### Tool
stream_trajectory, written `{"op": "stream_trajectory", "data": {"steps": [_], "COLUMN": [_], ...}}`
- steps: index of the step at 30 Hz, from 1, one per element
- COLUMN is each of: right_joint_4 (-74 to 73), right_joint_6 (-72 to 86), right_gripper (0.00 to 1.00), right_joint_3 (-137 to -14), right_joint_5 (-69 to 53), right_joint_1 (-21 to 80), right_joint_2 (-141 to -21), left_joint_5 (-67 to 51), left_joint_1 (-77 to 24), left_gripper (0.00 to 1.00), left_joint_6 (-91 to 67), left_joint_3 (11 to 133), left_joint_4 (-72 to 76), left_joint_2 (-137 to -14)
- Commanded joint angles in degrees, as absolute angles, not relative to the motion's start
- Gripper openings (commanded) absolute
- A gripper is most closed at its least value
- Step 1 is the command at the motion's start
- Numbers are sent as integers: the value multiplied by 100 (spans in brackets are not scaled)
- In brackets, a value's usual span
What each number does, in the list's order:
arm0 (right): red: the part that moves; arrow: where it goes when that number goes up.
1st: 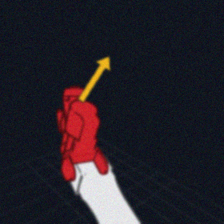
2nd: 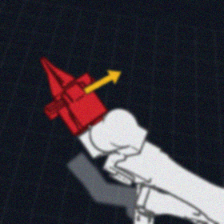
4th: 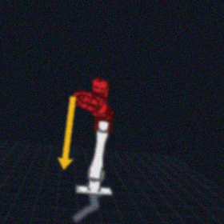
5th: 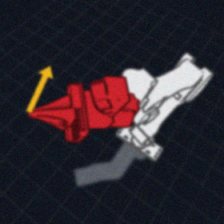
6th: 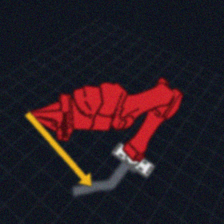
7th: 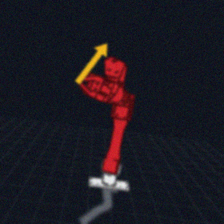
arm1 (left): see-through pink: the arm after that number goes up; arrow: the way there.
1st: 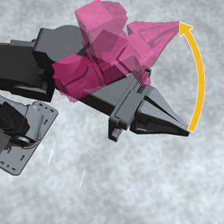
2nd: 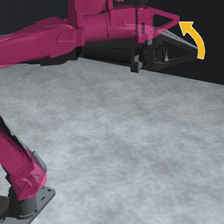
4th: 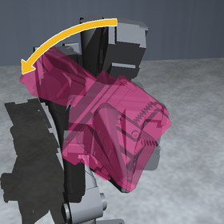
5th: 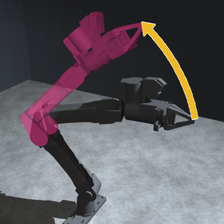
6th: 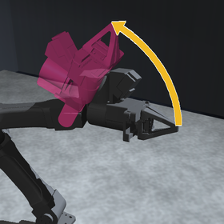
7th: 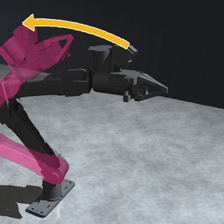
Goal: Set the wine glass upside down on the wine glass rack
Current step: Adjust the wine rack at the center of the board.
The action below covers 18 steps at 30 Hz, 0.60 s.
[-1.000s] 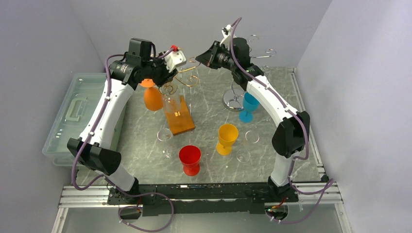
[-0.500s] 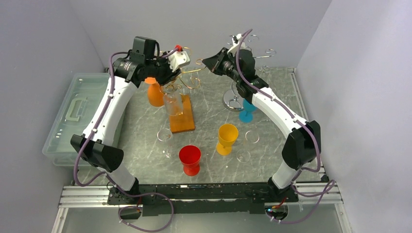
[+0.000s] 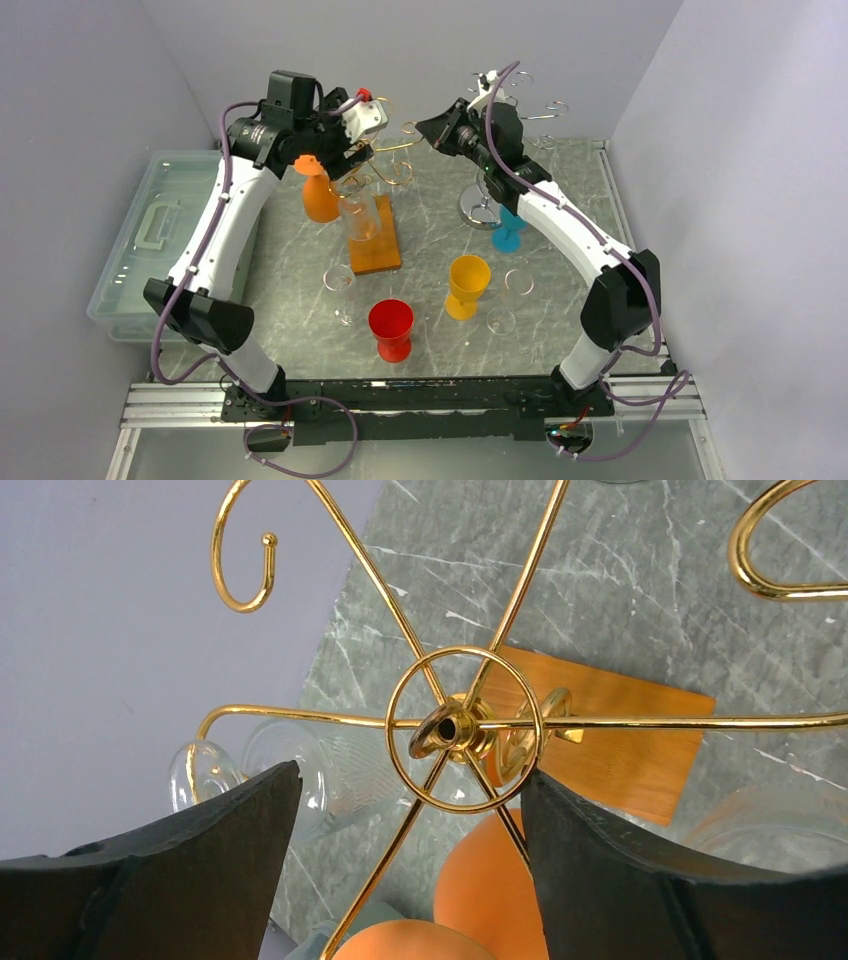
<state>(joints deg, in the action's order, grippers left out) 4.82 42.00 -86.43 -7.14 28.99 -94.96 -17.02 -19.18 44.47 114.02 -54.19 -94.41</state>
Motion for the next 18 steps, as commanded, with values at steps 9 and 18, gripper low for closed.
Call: {"op": "stream_trajectory", "data": {"steps": [9,18], "right_joint_4": [-258,-340], "right_joint_6": [3724,3639], "right_gripper": [1,1], "right_joint_3": [-9130,-9202], "right_joint_5": [-1169,-1177], "right_joint_1": [2966,2923], "right_joint_2": [-9802,-9841], "left_joint_5": [-952,-1277], "left_joint_1": [-1749,-1749], "left_gripper": [88,90], "left_joint_6": [4184,3373], "left_joint_3": [10991,11625], "left_joint_4": [-3030,-3909], "left_joint_2": [-8911,-9186]}}
